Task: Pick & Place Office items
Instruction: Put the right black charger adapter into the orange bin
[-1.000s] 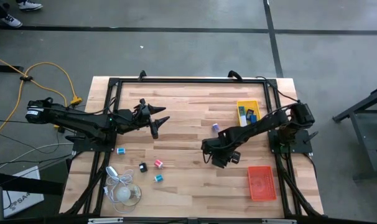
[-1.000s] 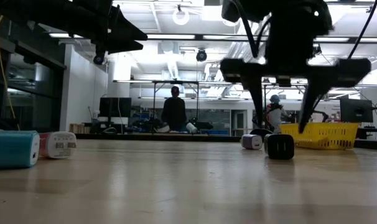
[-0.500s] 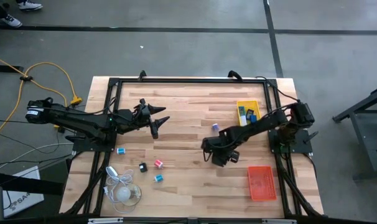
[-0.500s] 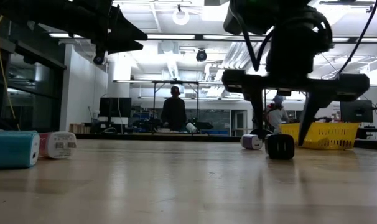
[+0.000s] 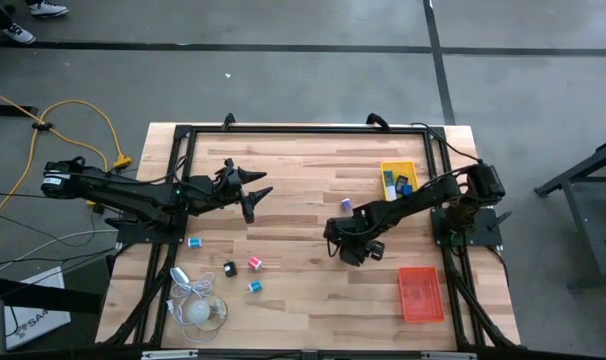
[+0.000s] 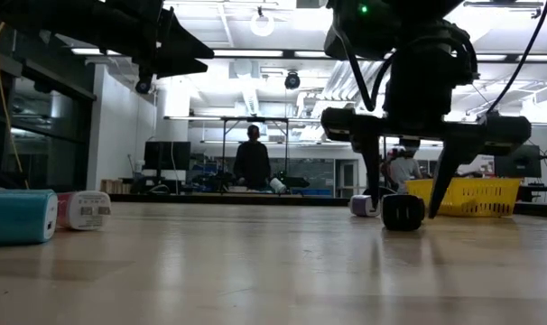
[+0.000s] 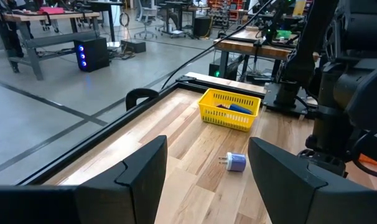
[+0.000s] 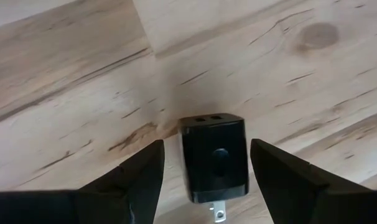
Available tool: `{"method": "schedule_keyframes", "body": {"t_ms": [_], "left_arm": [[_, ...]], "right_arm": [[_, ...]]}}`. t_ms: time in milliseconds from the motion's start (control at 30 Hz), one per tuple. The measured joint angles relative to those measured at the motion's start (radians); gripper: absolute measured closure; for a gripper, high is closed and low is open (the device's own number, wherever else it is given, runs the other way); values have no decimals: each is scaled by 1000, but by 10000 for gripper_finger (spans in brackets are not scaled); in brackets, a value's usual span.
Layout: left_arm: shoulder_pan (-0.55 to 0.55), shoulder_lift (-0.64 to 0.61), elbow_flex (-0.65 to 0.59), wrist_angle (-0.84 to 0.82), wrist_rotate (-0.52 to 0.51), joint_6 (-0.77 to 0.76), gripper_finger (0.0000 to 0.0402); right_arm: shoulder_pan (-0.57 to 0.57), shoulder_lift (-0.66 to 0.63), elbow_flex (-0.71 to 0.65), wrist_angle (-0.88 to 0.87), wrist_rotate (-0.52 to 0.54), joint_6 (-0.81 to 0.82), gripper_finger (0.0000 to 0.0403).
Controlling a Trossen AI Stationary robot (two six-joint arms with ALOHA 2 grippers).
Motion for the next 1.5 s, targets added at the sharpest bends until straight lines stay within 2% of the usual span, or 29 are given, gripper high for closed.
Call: {"method": "schedule_keyframes", "body": {"t_ms": [400, 767, 1000, 1233, 1500], "left_arm": [[0, 0, 0, 0, 0, 0, 183], [0, 0, 0, 0, 0, 0, 183], [0, 0, 0, 0, 0, 0, 183], [0, 0, 0, 0, 0, 0, 183], [0, 0, 0, 0, 0, 0, 183]], "right_arm": [[-6, 0, -2, 20, -3, 0, 181], [-13, 0, -2, 26, -41, 0, 272], [-13, 0, -2, 25, -47, 3, 254], [-12, 0, -2, 25, -48, 3, 277], [-12, 0, -2, 25, -48, 3, 272]]}}
